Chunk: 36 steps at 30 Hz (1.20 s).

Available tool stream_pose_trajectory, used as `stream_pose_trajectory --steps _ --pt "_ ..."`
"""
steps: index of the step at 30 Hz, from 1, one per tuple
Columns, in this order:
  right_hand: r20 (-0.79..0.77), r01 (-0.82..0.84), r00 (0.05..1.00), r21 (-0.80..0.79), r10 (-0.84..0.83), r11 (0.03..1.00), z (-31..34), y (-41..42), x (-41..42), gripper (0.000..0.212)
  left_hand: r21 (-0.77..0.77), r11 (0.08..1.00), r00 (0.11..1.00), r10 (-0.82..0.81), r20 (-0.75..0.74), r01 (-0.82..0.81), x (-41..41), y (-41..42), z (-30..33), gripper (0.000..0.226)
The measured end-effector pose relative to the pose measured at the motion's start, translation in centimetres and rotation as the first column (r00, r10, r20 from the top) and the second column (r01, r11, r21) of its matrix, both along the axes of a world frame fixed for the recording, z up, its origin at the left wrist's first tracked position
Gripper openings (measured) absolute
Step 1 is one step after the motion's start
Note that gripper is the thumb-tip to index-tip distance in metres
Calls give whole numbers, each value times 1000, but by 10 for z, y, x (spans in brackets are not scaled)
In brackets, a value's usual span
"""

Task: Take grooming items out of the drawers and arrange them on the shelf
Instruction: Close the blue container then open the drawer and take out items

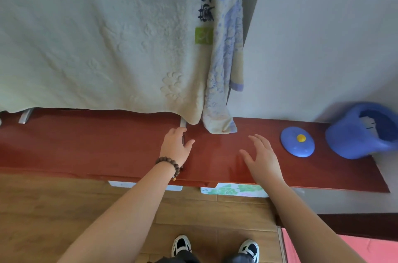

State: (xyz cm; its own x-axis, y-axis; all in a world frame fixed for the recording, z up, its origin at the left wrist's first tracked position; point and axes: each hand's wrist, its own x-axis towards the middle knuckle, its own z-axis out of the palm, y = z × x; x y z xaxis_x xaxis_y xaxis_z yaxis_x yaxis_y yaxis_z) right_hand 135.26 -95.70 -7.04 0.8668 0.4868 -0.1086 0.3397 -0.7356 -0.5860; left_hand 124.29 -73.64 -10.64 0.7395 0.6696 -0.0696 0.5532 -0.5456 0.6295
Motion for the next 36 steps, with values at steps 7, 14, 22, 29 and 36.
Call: stream_pose_trajectory --steps 7,14,22,29,36 --pt "28 79 996 51 -80 996 15 -47 22 53 39 965 937 -263 231 261 63 -94 42 34" --pt "101 251 960 112 -263 961 34 -158 72 61 107 904 901 -423 91 414 156 -192 44 45" --pt "122 308 938 131 -324 942 39 -246 135 74 17 889 874 -446 -192 457 223 -245 -2 54" --pt "42 349 932 156 -359 924 32 -262 165 79 89 941 943 -318 -101 327 239 -254 -9 16" --pt "-1 405 909 226 -416 886 29 -266 185 90 9 949 857 -287 427 314 252 -275 63 18"
